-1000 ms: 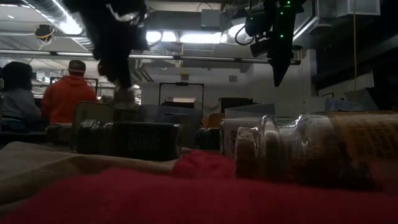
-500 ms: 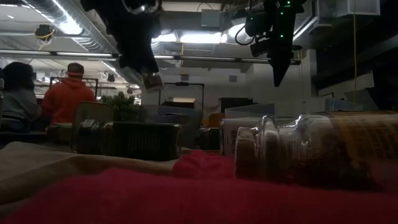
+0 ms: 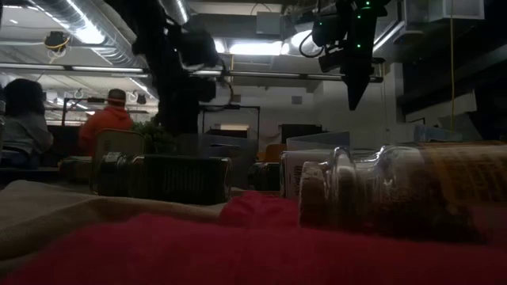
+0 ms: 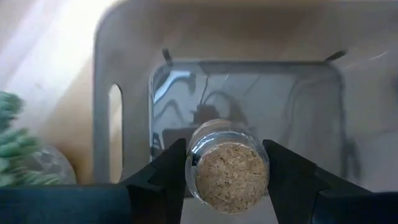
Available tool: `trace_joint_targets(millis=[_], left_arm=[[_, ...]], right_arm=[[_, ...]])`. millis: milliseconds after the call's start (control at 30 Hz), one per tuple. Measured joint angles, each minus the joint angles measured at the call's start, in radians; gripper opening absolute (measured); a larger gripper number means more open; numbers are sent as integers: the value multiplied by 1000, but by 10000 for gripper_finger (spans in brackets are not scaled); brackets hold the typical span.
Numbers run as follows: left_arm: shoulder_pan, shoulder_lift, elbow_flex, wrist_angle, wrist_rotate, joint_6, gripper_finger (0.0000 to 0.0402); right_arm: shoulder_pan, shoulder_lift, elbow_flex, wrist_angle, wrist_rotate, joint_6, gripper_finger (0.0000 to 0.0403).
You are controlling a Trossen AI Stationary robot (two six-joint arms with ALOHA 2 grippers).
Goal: Sort spices by type
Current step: Put the top brown seasoning bottle into the black bin, then put the right red seasoning can into the yellow bin
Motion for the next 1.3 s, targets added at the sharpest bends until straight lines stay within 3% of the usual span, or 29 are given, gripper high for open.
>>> trace_joint_targets(millis=[133,400,833,1300], left_arm=[[1,55,0,2,-2,21,162],[0,79,0,25,-3,57,205],[0,68,10,3,-2,78,208],[-24,64,232,-222,-2,129,210]], right_arm=[[0,0,0,0,0,0,122],[0,0,0,0,0,0,122],[0,0,0,0,0,0,122],[0,0,0,-11,1,-26,122]])
